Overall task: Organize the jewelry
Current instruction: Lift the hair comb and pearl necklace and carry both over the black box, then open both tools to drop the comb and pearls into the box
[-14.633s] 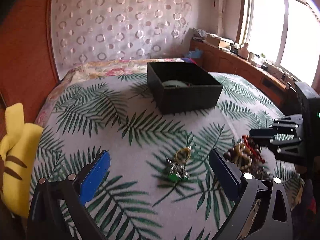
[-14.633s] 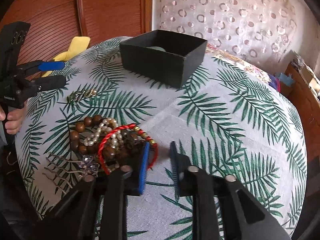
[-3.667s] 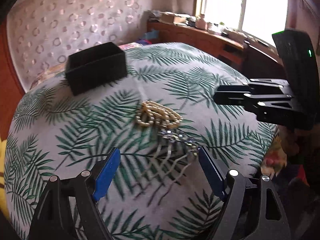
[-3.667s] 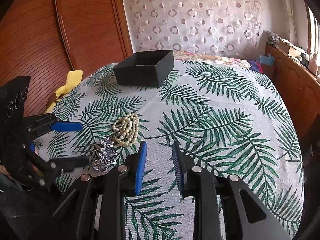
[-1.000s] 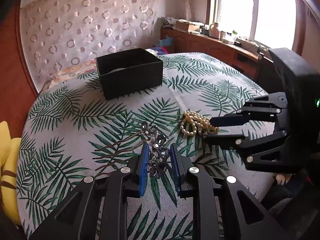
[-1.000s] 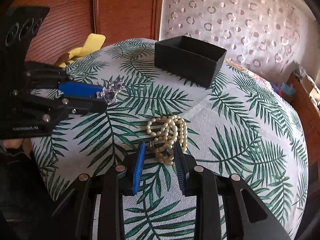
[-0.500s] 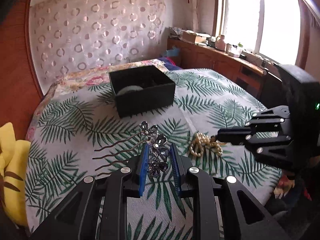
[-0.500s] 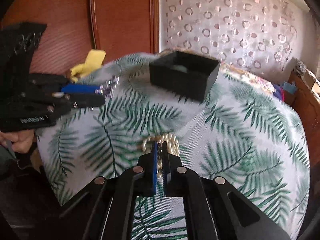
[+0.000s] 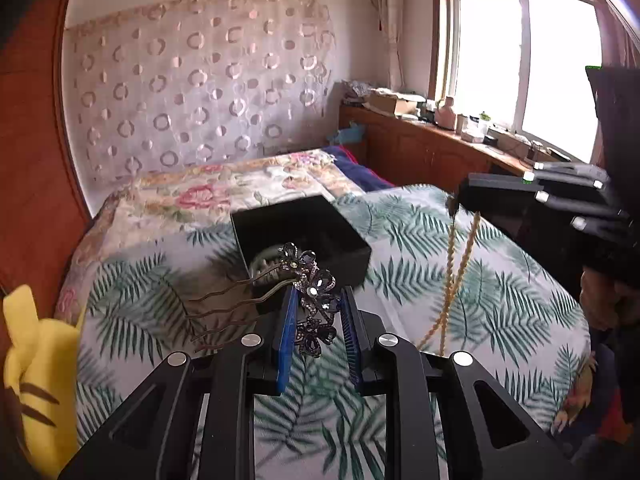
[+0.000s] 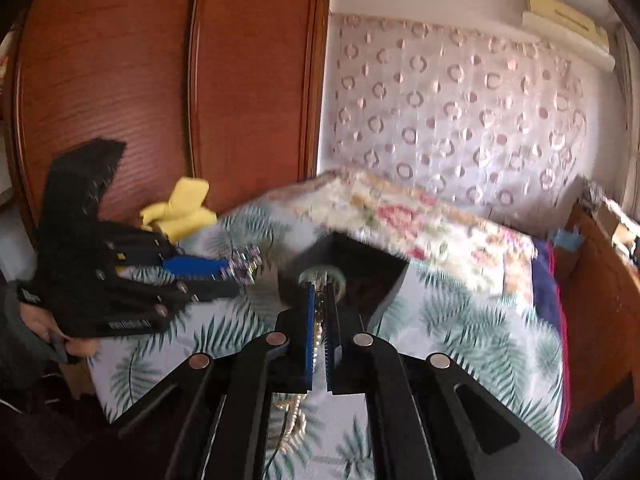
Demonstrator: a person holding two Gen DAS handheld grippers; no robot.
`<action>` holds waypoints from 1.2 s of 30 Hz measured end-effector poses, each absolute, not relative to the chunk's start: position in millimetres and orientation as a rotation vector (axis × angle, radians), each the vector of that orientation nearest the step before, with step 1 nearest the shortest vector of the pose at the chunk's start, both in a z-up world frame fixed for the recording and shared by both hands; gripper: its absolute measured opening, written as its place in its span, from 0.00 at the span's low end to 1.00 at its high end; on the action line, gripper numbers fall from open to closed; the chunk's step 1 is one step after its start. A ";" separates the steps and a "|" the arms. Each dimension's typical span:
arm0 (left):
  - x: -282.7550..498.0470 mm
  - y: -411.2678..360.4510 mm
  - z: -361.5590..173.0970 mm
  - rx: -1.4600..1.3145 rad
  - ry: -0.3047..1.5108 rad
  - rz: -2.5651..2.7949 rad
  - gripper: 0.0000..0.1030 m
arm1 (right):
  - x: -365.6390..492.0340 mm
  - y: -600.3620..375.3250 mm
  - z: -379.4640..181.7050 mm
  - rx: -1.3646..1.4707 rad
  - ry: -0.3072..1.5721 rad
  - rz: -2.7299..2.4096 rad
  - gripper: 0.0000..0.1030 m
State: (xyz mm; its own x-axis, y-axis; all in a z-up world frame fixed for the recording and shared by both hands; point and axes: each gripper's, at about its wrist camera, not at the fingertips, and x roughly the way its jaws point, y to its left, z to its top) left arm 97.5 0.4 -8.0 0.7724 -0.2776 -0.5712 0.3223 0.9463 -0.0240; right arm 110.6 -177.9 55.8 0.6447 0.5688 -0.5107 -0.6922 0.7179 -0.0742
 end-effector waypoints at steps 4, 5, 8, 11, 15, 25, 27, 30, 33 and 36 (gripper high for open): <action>116.9 -0.1 3.6 0.072 0.589 -0.321 0.20 | 128.8 -171.7 86.9 -0.285 0.421 0.730 0.05; 121.0 -0.4 5.0 0.072 0.588 -0.321 0.20 | 134.2 -170.6 95.5 -0.285 0.405 0.730 0.05; 137.8 0.1 9.6 0.070 0.586 -0.320 0.20 | 149.1 -166.9 119.3 -0.287 0.357 0.726 0.05; 154.8 0.5 11.4 0.067 0.589 -0.320 0.20 | 167.1 -164.1 137.7 -0.285 0.325 0.720 0.05; 177.2 -0.6 7.7 0.059 0.605 -0.322 0.20 | 193.9 -159.4 141.6 -0.286 0.335 0.714 0.05; 220.3 -2.7 -22.9 0.027 0.688 -0.340 0.20 | 253.2 -150.8 56.8 -0.251 0.589 0.738 0.05; 223.3 -2.8 -27.3 0.024 0.697 -0.340 0.20 | 253.4 -146.4 40.4 -0.258 0.623 0.737 0.05; 225.7 -2.6 -28.9 0.018 0.693 -0.334 0.21 | 253.6 -141.6 26.7 -0.259 0.653 0.752 0.05; 225.3 -3.8 -27.0 0.013 0.689 -0.333 0.24 | 253.1 -138.8 23.4 -0.253 0.660 0.755 0.06; 220.2 -1.0 -24.8 0.012 0.678 -0.319 0.32 | 253.7 -140.7 24.3 -0.242 0.657 0.749 0.06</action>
State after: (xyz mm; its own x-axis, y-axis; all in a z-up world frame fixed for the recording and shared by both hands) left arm 220.2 -1.0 -24.8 0.7325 -0.2859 -0.6179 0.2939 0.9514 -0.0918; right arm 253.7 -140.7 24.3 0.5454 0.5520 -0.6307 -0.6974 0.7163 0.0238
